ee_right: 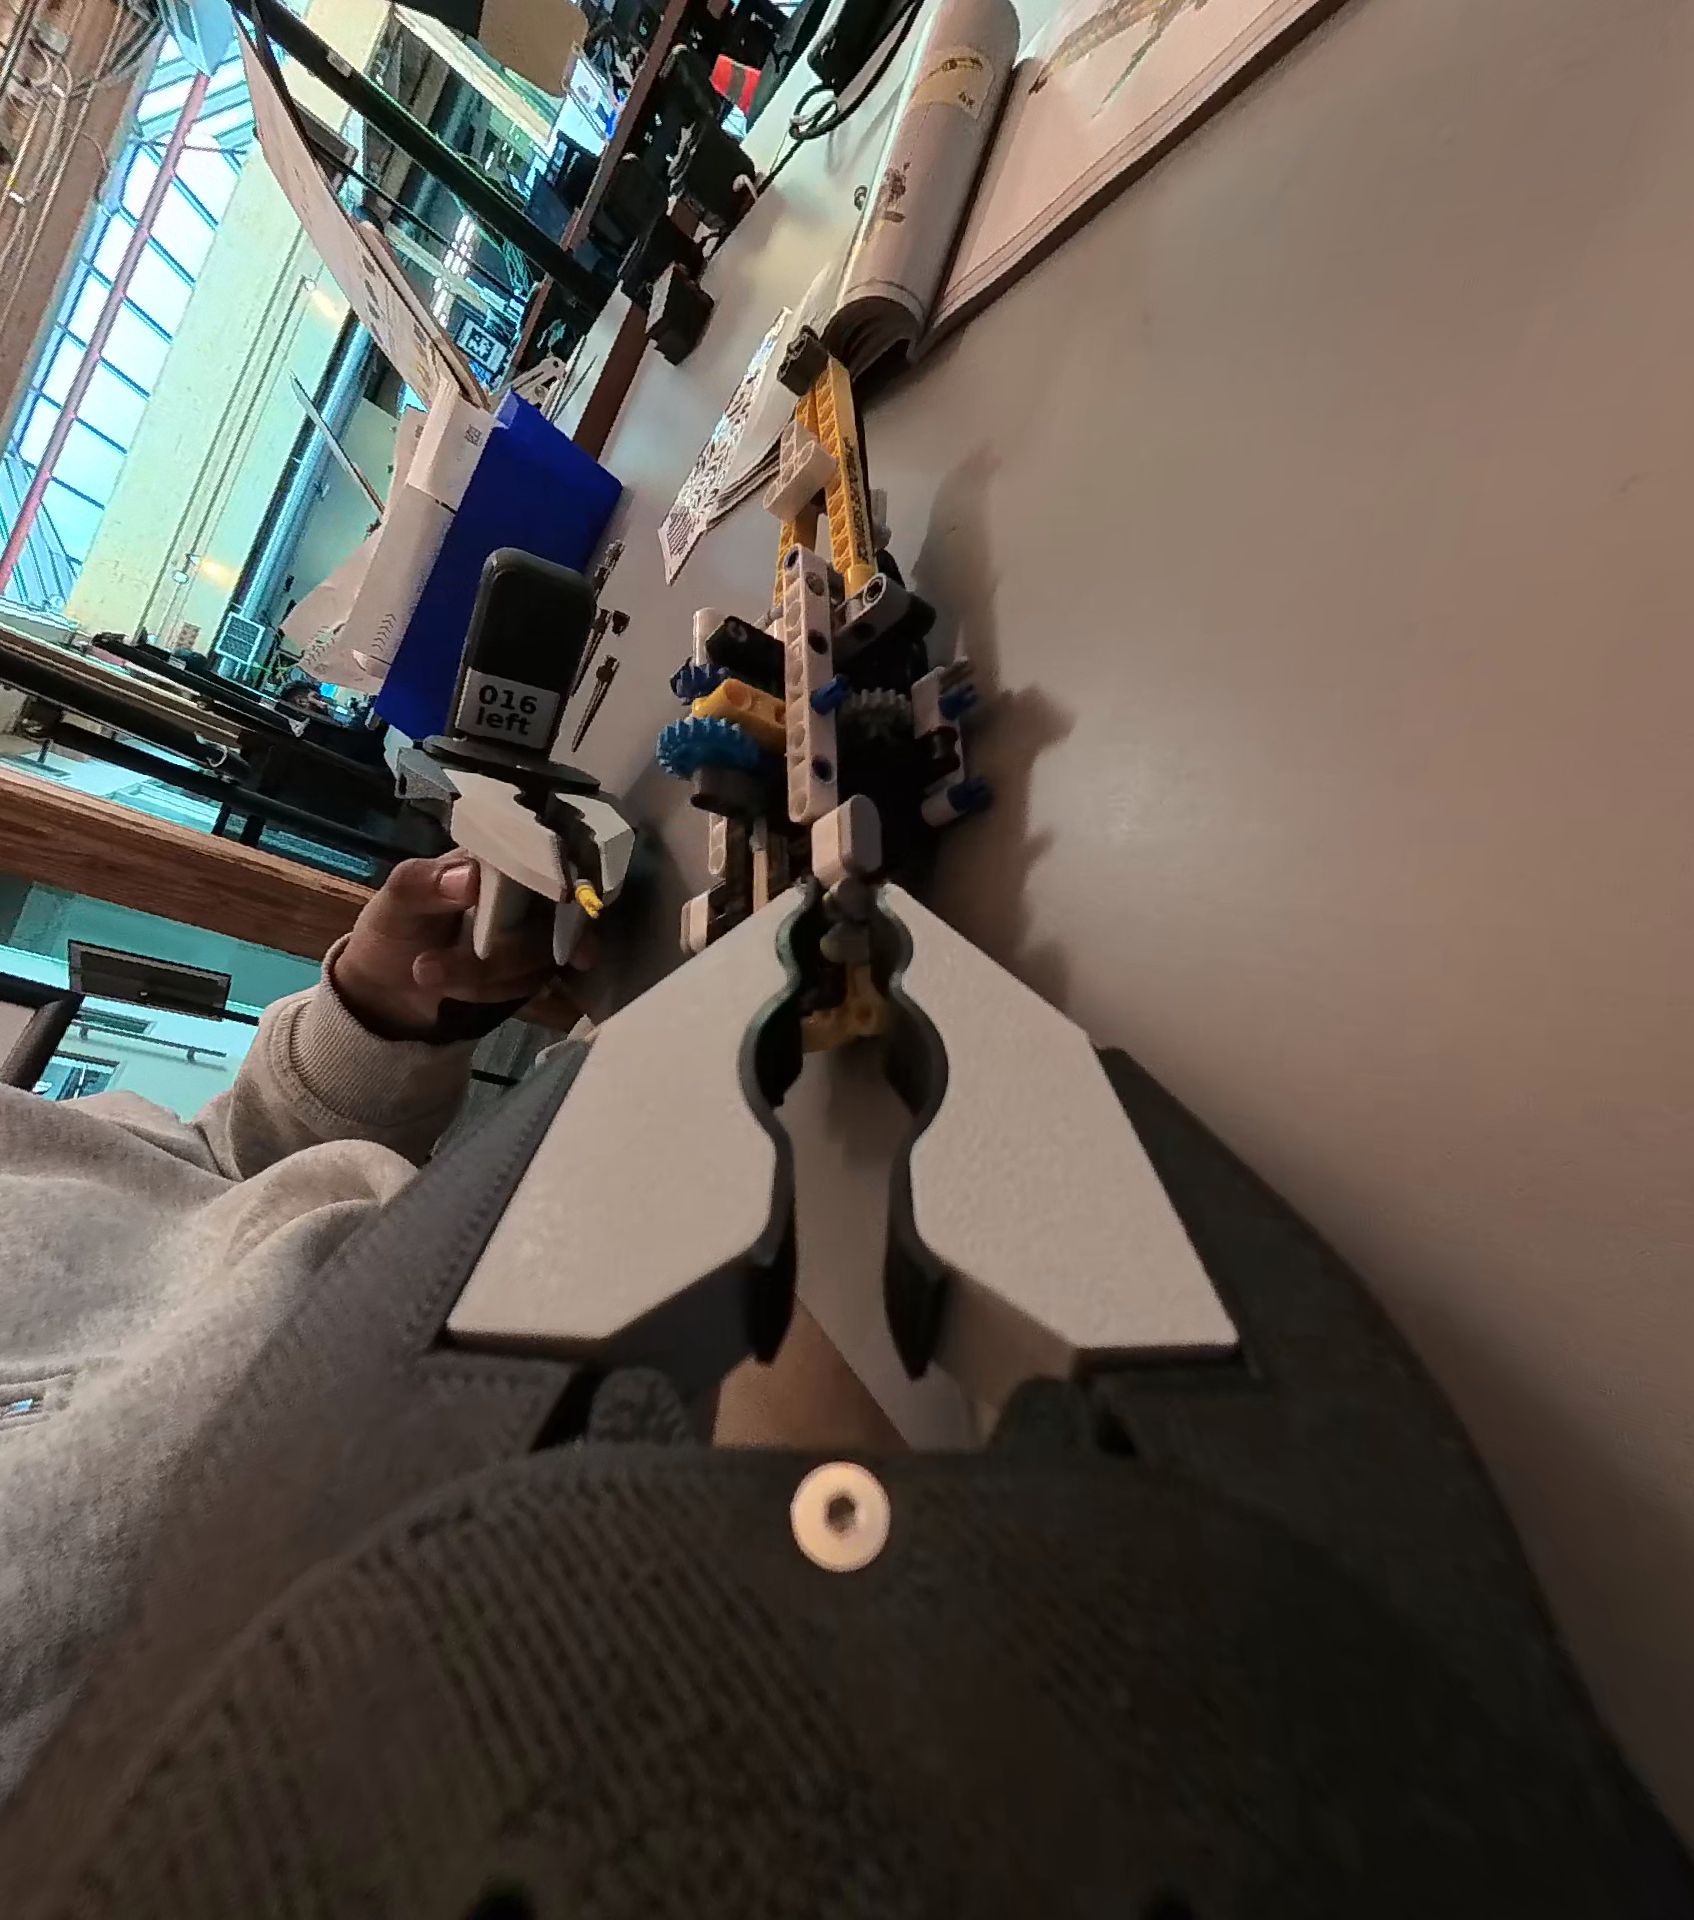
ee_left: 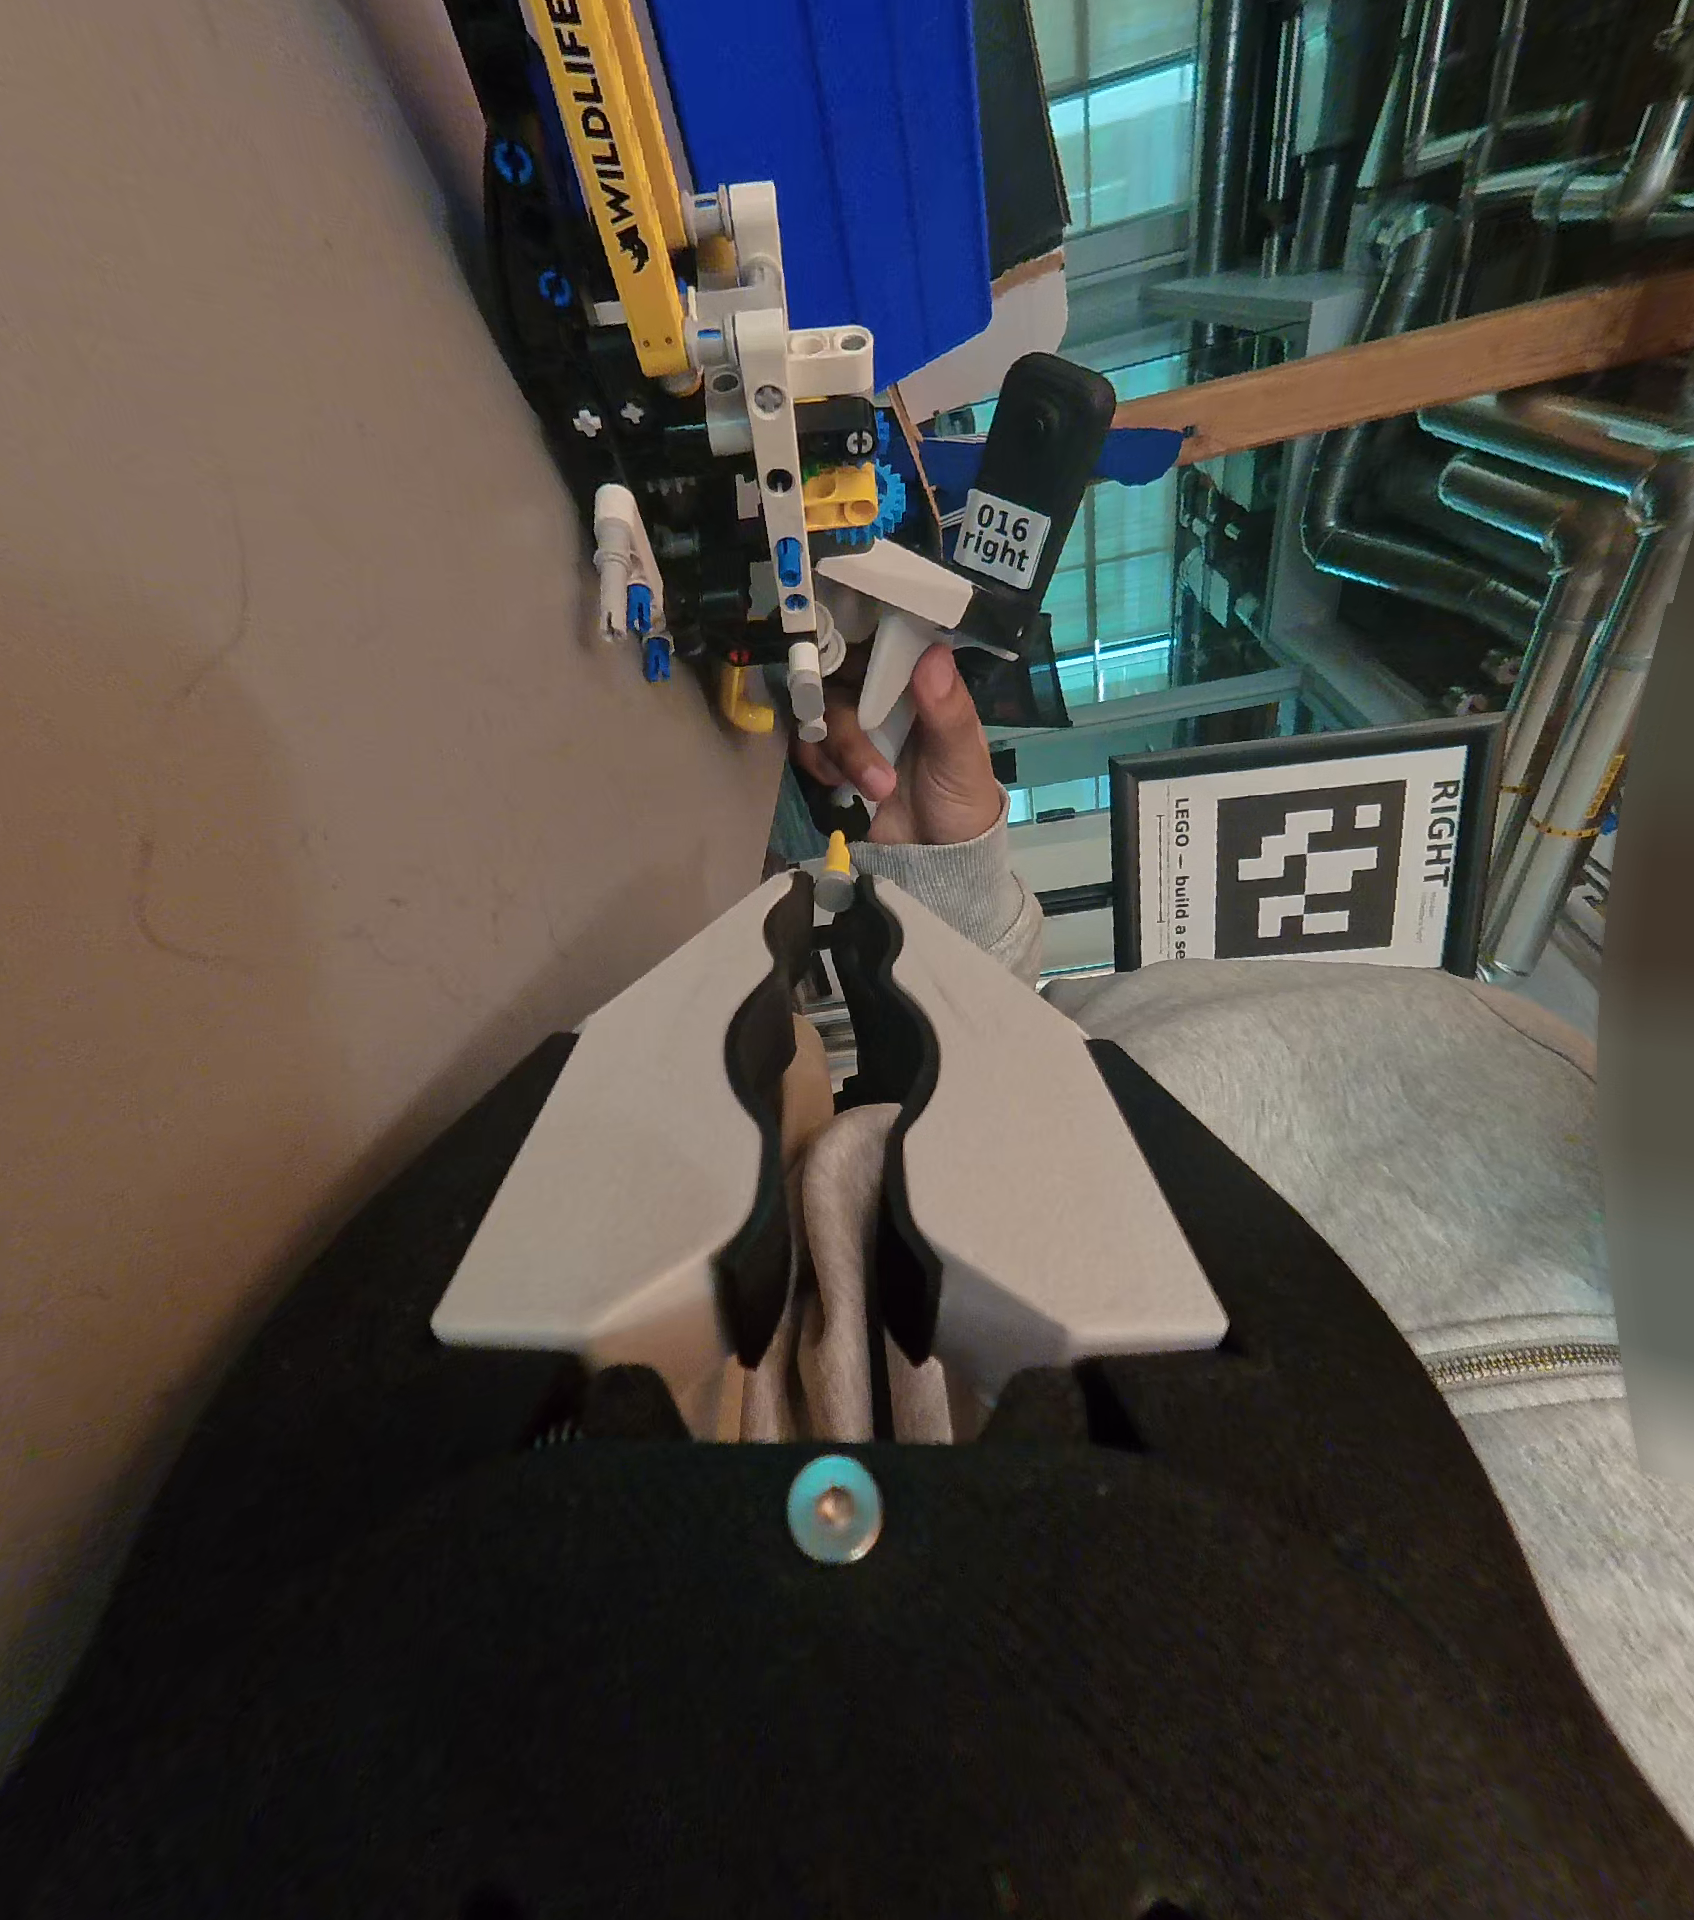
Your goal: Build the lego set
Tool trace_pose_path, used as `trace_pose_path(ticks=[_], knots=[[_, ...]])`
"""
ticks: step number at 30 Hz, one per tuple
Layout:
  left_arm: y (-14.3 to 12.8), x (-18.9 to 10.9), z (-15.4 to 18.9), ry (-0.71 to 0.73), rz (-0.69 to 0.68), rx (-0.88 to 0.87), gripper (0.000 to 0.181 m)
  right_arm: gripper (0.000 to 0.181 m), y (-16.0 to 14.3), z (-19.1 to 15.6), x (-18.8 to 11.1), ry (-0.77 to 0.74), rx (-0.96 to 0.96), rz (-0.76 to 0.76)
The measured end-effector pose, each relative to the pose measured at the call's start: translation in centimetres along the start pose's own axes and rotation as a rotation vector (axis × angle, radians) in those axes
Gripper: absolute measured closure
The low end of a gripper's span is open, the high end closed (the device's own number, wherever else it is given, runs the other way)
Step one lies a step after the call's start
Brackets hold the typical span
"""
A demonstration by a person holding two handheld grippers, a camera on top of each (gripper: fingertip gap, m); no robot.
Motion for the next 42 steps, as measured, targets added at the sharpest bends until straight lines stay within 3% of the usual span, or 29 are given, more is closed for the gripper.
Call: trace_pose_path(ticks=[22, 42], knots=[[0.0, 0.0, 0.0, 0.007, 0.0, 0.002, 0.177, 0.175, -0.7, -0.9, 1.2, 0.063, -0.006, -0.059], [-0.4, 0.8, -0.2, 0.039, 0.113, -0.033, 0.176, 0.178, -1.8, -2.3, 3.0, 0.138, -0.001, -0.114]])
Point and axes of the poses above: each gripper's, where its closed fingertips meet, x out along the fingers, y out of its top, z = x × y across the jaws, the point moved 10 cm from there along -x, back along the fingers, and after that the axes turned 4 degrees about -y, right-handed, at the moved point
